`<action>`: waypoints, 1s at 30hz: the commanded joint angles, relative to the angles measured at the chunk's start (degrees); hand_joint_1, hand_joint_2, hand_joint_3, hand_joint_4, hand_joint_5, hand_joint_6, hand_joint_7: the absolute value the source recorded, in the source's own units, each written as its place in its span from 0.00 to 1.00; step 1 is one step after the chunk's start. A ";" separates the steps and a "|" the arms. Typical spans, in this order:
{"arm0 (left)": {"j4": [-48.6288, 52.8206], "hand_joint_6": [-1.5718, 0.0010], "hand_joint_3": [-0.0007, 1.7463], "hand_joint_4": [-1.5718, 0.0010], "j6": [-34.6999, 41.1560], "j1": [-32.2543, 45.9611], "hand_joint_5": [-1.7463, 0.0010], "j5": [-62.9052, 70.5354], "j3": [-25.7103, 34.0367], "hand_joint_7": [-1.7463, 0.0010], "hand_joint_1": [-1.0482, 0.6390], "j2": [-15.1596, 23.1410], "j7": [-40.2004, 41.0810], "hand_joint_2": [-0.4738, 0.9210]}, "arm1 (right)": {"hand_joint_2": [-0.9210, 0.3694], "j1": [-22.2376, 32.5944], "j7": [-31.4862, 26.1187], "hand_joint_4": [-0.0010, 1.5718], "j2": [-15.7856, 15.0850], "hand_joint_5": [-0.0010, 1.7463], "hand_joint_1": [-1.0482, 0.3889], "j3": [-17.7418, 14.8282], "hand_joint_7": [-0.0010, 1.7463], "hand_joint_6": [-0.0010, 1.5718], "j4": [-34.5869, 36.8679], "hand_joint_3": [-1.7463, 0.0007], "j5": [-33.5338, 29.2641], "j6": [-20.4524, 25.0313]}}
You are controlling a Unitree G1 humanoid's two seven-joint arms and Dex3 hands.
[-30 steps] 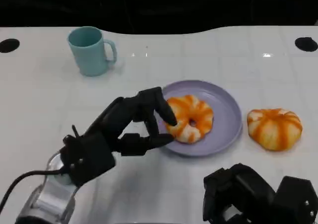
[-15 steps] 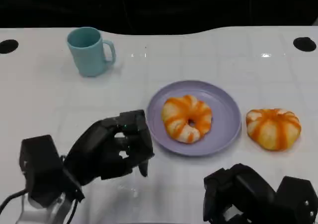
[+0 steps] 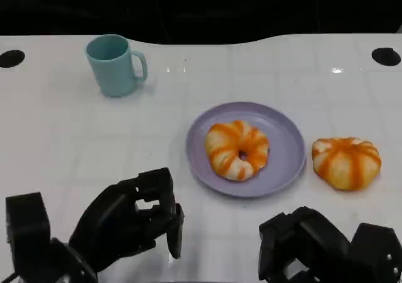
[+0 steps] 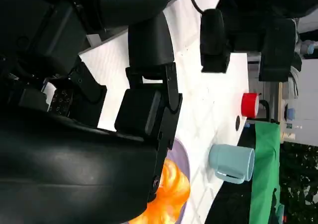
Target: Grasp the bread from the table and place it into the plate.
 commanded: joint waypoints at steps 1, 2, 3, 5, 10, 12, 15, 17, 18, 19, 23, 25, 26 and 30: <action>0.28 0.55 0.13 0.43 0.95 1.31 0.00 -1.36 0.70 0.00 0.21 -0.62 -2.57 1.00 | 0.64 0.48 0.72 0.99 -0.74 0.71 0.00 -0.78 0.57 1.00 0.05 0.26 1.17 -0.15; 0.81 0.55 0.13 0.43 0.77 1.36 0.00 -1.36 0.74 0.00 0.21 -0.75 -3.34 1.00 | 0.65 0.57 0.78 0.99 -0.74 0.71 0.00 -0.80 0.57 1.00 0.07 0.26 1.23 -0.22; 1.31 0.55 0.13 0.42 0.62 1.35 0.00 -1.34 0.82 0.00 0.21 -0.91 -4.01 1.00 | 0.65 0.61 0.77 0.99 -0.76 0.71 0.00 -0.82 0.57 1.00 0.04 0.26 1.26 -0.14; 1.90 0.54 0.13 0.42 0.69 1.33 0.00 -1.26 1.03 0.00 0.21 -1.23 -4.78 1.00 | 0.65 0.54 0.87 0.99 -0.79 0.71 0.00 -0.91 0.57 1.00 0.07 0.26 1.51 0.22; 2.86 0.53 0.12 0.41 1.07 1.09 0.00 -0.99 1.53 0.00 0.20 -1.81 -5.40 0.98 | 0.64 -0.05 1.15 0.98 -1.18 0.71 0.00 -1.14 0.56 1.00 0.49 0.26 1.68 0.52; 3.40 0.53 0.12 0.41 1.08 0.86 0.00 -0.95 1.70 0.00 0.21 -1.95 -5.74 0.99 | 0.64 -0.44 1.23 0.98 -1.18 0.71 0.00 -1.33 0.56 1.00 1.23 0.26 1.64 -0.20; 4.47 0.53 0.12 0.42 1.16 0.32 0.00 -0.86 1.97 0.00 0.20 -2.17 -6.21 0.98 | 0.64 -0.95 1.12 0.98 -1.16 0.71 0.00 -1.61 0.56 1.00 1.98 0.26 1.47 -0.29; 5.06 0.53 0.12 0.41 1.15 0.02 0.00 -0.85 2.13 0.00 0.20 -2.26 -6.51 0.98 | 0.64 -1.23 1.34 0.99 -1.05 0.71 0.00 -1.85 0.56 1.00 2.45 0.26 1.72 -0.27; 5.23 0.53 0.12 0.41 1.19 -0.08 0.00 -0.85 2.21 0.00 0.20 -2.26 -6.61 0.99 | 0.64 -1.38 1.50 0.99 -0.97 0.71 0.00 -1.99 0.56 1.00 2.80 0.27 1.87 -0.48; 5.35 0.52 0.12 0.41 1.19 -0.13 0.00 -0.85 2.30 0.00 0.20 -2.25 -6.71 0.99 | 0.64 -1.48 1.59 0.99 -0.95 0.71 0.00 -2.07 0.56 1.00 3.03 0.27 1.85 -0.66; 5.74 0.52 0.12 0.41 0.96 -0.13 0.00 -0.72 2.67 0.00 0.20 -2.35 -7.06 0.99 | 0.62 -1.63 1.71 0.98 -0.99 0.70 0.00 -2.15 0.55 1.00 3.26 0.28 1.35 -1.10; 5.82 0.53 0.12 0.41 1.01 -0.07 0.00 -0.72 2.88 0.00 0.20 -2.52 -7.20 0.99 | 0.59 -1.68 2.08 0.98 -0.91 0.71 0.00 -2.24 0.55 1.00 3.40 0.30 1.72 -1.23; 5.74 0.53 0.12 0.41 1.11 0.00 0.00 -0.73 2.94 0.00 0.20 -2.63 -7.13 0.98 | 0.59 -1.61 2.23 0.98 -0.91 0.71 0.00 -2.26 0.54 1.00 3.28 0.30 1.88 -1.04; 5.17 0.53 0.12 0.41 1.42 0.27 0.00 -0.37 2.92 0.00 0.21 -2.61 -6.77 0.98 | 0.60 -1.39 2.40 0.98 -0.84 0.71 0.00 -2.39 0.54 1.00 3.15 0.31 1.89 -1.09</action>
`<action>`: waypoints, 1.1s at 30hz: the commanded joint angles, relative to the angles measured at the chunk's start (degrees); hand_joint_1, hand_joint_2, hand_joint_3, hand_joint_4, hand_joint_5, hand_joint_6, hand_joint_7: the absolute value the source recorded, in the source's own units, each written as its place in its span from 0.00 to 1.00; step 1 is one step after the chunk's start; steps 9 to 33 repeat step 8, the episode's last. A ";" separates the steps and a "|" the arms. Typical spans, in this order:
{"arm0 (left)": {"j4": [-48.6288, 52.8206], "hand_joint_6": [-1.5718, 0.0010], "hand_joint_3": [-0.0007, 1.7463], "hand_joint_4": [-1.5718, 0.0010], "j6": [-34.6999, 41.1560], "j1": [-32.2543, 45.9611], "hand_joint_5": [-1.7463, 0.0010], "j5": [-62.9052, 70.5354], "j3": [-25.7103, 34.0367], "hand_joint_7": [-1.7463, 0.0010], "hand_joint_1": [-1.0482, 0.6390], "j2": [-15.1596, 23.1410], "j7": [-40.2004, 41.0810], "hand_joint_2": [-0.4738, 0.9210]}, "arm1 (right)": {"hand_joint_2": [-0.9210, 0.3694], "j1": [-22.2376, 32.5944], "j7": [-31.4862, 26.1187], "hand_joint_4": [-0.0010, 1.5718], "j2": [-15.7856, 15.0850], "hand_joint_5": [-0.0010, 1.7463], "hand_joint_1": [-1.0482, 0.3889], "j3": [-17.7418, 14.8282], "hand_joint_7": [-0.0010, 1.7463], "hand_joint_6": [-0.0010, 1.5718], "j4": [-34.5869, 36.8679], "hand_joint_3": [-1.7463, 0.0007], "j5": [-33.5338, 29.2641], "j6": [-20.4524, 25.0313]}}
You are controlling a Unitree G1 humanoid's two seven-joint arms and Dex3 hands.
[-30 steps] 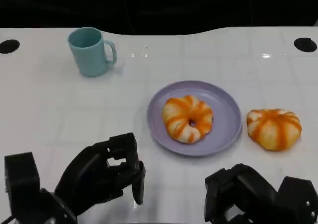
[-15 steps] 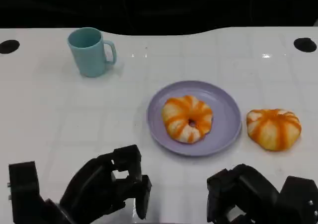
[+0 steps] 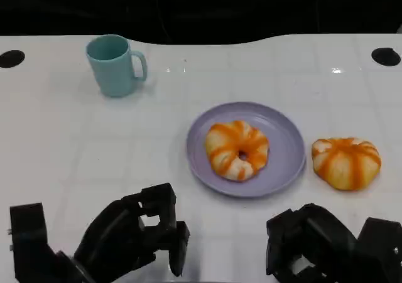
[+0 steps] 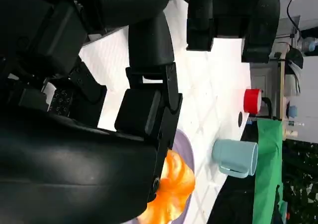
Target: Grasp the bread from the table and place it into the plate.
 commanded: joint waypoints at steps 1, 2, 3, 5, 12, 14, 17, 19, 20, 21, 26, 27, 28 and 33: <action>-0.02 0.52 0.12 0.41 0.18 0.02 0.00 0.44 0.58 0.00 0.21 0.55 -0.33 0.98 | 0.60 0.14 0.13 0.98 -0.39 0.71 0.00 -0.56 0.54 1.00 0.25 0.31 0.62 -0.54; 0.05 0.53 0.12 0.41 0.26 -0.03 0.00 0.38 0.64 0.00 0.21 0.55 -0.39 0.98 | 0.59 0.10 0.18 0.98 -0.42 0.71 0.00 -0.56 0.54 1.00 0.40 0.31 0.54 -0.83; 0.07 0.53 0.13 0.42 0.35 -0.06 0.00 0.34 0.68 0.00 0.21 0.54 -0.38 0.98 | 0.58 0.01 0.23 0.98 -0.47 0.71 0.00 -0.56 0.54 1.00 0.62 0.31 0.44 -1.21; 0.25 0.53 0.13 0.42 -0.07 -0.09 0.00 0.56 0.72 0.00 0.21 0.50 -0.36 0.98 | 0.56 -0.06 0.19 0.98 -0.47 0.72 0.00 -0.58 0.54 1.00 0.69 0.34 0.44 -1.07; 0.38 0.53 0.13 0.42 0.10 -0.23 0.00 0.42 0.84 0.00 0.20 0.54 -0.54 0.98 | 0.57 -0.05 0.16 0.98 -0.28 0.72 0.00 -0.68 0.54 1.00 0.70 0.34 0.73 -0.87; 0.38 0.53 0.13 0.42 0.10 -0.23 0.00 0.42 0.84 0.00 0.20 0.54 -0.54 0.98 | 0.57 -0.05 0.16 0.98 -0.28 0.72 0.00 -0.68 0.54 1.00 0.70 0.34 0.73 -0.87; 0.38 0.53 0.13 0.42 0.10 -0.23 0.00 0.42 0.84 0.00 0.20 0.54 -0.54 0.98 | 0.57 -0.05 0.16 0.98 -0.28 0.72 0.00 -0.68 0.54 1.00 0.70 0.34 0.73 -0.87; 0.38 0.53 0.13 0.42 0.10 -0.23 0.00 0.42 0.84 0.00 0.20 0.54 -0.54 0.98 | 0.57 -0.05 0.16 0.98 -0.28 0.72 0.00 -0.68 0.54 1.00 0.70 0.34 0.73 -0.87; 0.38 0.53 0.13 0.42 0.10 -0.23 0.00 0.42 0.84 0.00 0.20 0.54 -0.54 0.98 | 0.57 -0.05 0.16 0.98 -0.28 0.72 0.00 -0.68 0.54 1.00 0.70 0.34 0.73 -0.87; 0.38 0.53 0.13 0.42 0.10 -0.23 0.00 0.42 0.84 0.00 0.20 0.54 -0.54 0.98 | 0.57 -0.05 0.16 0.98 -0.28 0.72 0.00 -0.68 0.54 1.00 0.70 0.34 0.73 -0.87; 0.38 0.53 0.13 0.42 0.10 -0.23 0.00 0.42 0.84 0.00 0.20 0.54 -0.54 0.98 | 0.57 -0.05 0.16 0.98 -0.28 0.72 0.00 -0.68 0.54 1.00 0.70 0.34 0.73 -0.87; 0.38 0.53 0.13 0.42 0.10 -0.23 0.00 0.42 0.84 0.00 0.20 0.54 -0.54 0.98 | 0.57 -0.05 0.16 0.98 -0.28 0.72 0.00 -0.68 0.54 1.00 0.70 0.34 0.73 -0.87; 0.38 0.53 0.13 0.42 0.10 -0.23 0.00 0.42 0.84 0.00 0.20 0.54 -0.54 0.98 | 0.57 -0.05 0.16 0.98 -0.28 0.72 0.00 -0.68 0.54 1.00 0.70 0.34 0.73 -0.87; 0.38 0.53 0.13 0.42 0.10 -0.23 0.00 0.42 0.84 0.00 0.20 0.54 -0.54 0.98 | 0.57 -0.05 0.16 0.98 -0.28 0.72 0.00 -0.68 0.54 1.00 0.70 0.34 0.73 -0.87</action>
